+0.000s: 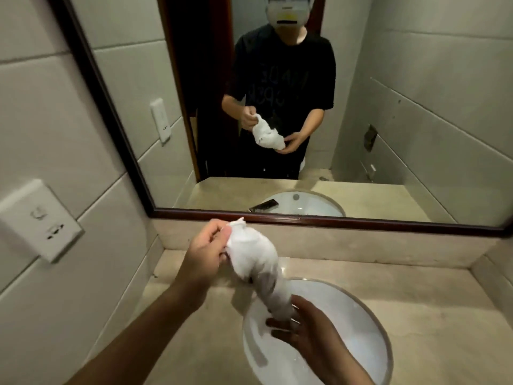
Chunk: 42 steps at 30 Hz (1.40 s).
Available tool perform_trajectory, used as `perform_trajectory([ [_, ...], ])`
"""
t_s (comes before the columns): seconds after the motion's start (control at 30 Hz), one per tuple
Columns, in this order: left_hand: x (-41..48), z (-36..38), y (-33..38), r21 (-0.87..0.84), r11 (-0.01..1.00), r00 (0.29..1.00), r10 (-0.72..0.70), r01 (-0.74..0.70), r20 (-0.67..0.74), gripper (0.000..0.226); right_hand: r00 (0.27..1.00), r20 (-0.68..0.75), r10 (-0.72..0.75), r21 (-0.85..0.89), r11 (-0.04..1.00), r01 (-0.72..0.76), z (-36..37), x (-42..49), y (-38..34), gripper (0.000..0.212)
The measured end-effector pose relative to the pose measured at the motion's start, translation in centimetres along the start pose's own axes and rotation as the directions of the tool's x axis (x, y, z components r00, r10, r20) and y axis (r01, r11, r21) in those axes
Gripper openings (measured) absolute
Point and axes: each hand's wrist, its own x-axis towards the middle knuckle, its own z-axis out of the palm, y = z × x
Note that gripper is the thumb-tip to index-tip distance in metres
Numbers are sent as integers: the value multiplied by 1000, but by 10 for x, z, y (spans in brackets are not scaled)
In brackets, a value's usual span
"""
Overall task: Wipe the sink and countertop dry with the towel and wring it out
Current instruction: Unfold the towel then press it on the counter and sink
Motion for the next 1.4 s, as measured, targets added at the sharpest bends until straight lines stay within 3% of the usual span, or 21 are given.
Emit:
perform_trajectory([
  [0.07,6,-19,19,49,994,993,91,-95,71,32,981,-149,-121,-190,978,92,17,0,9,26],
  [0.13,9,-37,32,154,968,971,171,-198,169,30,928,-200,-315,-337,911,237,42,-2,5,21],
  [0.2,15,-58,44,268,909,933,252,-320,259,27,845,-129,-519,-429,797,425,73,-5,-12,19],
  [0.27,23,-80,55,477,733,872,364,-485,328,25,755,37,-655,-489,647,585,113,-9,-30,26],
  [0.3,25,-87,61,566,629,846,402,-533,350,22,728,120,-675,-511,586,629,132,-10,-36,31],
  [0.33,26,-93,66,590,590,833,420,-552,360,21,723,184,-666,-525,555,645,148,-10,-40,37],
  [0.43,19,-105,81,377,705,794,473,-601,382,22,698,334,-634,-486,519,703,184,-11,-49,31],
  [0.5,20,-113,86,373,623,725,558,-687,403,22,620,383,-684,-543,376,751,193,-13,-56,10],
  [0.57,20,-125,89,470,467,659,591,-749,465,22,546,418,-726,-629,202,750,194,-15,-60,28],
  [0.63,22,-139,87,552,403,676,544,-730,497,33,496,453,-741,-699,50,713,191,-21,-66,36],
  [0.67,23,-146,84,586,422,717,502,-691,484,44,498,429,-753,-722,46,691,185,-23,-73,38],
  [0.77,20,-161,76,492,637,804,489,-594,338,53,563,316,-764,-659,249,709,162,-32,-101,38],
  [0.83,14,-154,84,397,711,814,515,-581,268,43,586,379,-716,-668,227,709,165,-38,-105,28],
  [0.9,9,-139,103,313,756,817,508,-575,272,44,662,449,-600,-691,237,683,184,-34,-89,18],
  [1.0,7,-124,128,263,777,815,501,-572,291,48,704,504,-500,-642,328,693,210,-13,-59,36],
  [1.1,8,-127,136,281,778,821,482,-562,306,49,697,415,-584,-453,532,716,220,-1,-53,39],
  [1.27,14,-144,135,303,786,836,457,-539,304,44,619,486,-616,-453,429,782,221,5,-58,15],
  [1.4,21,-162,132,475,719,852,339,-508,398,56,635,432,-640,-344,534,772,217,0,-75,9],
])
